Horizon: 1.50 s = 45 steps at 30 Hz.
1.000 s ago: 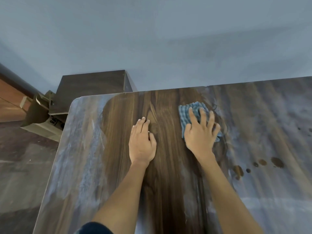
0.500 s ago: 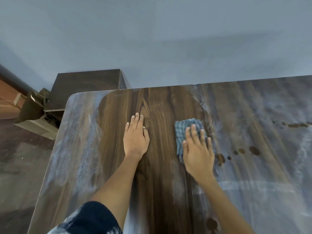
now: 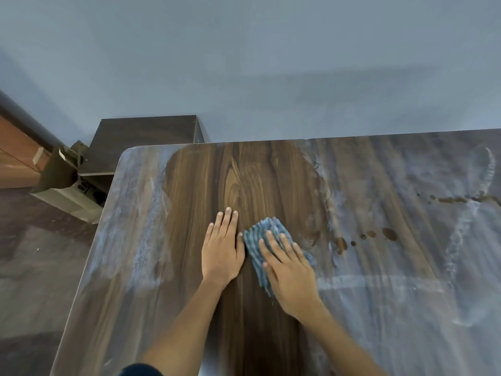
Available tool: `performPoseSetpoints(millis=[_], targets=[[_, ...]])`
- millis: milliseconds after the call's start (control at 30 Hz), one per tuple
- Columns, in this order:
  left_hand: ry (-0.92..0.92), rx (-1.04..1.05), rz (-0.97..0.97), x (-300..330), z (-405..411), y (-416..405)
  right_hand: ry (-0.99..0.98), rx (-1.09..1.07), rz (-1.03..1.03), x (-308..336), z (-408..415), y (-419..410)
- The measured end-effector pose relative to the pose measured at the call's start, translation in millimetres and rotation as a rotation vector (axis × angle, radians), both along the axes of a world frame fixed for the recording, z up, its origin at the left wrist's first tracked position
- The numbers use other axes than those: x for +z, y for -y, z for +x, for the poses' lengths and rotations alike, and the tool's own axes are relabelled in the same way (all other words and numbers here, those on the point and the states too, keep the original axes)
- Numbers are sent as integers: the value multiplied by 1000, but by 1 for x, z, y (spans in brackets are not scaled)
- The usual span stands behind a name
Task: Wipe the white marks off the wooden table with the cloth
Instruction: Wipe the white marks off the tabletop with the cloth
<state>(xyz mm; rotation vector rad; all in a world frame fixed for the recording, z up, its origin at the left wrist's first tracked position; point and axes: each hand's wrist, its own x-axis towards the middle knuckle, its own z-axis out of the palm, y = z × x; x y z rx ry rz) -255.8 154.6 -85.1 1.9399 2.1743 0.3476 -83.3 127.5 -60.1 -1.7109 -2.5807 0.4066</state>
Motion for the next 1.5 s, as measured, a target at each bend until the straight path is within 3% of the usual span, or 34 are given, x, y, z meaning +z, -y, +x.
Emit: performPoseSetpoints(millis=[133,267,367,500,600,700,867,1033,1167,1367,1500], targets=[[31,-1,-12,2,9,25,86,-218,-40,0,34,-12],[16,11,-23,3,19,57,20,-419,-65,8,15,-56],[15,-2,-38,3,24,75,17,-228,-53,11,-13,-49],[13,-21,-45,3,26,94,16,19,-77,2,-7,23],[30,-28,-43,3,26,109,68,-38,-84,-6,27,50],[28,-29,-38,2,25,117,109,-196,-89,-2,47,27],[8,-16,-33,4,28,123,52,-315,-142,11,20,-18],[-9,-17,-37,4,29,124,11,-89,-90,6,-4,21],[10,-18,-31,5,30,128,38,23,-97,-6,28,84],[9,-14,-42,4,30,138,109,-321,-117,9,68,35],[3,-8,-47,5,32,145,81,-315,-134,18,33,5]])
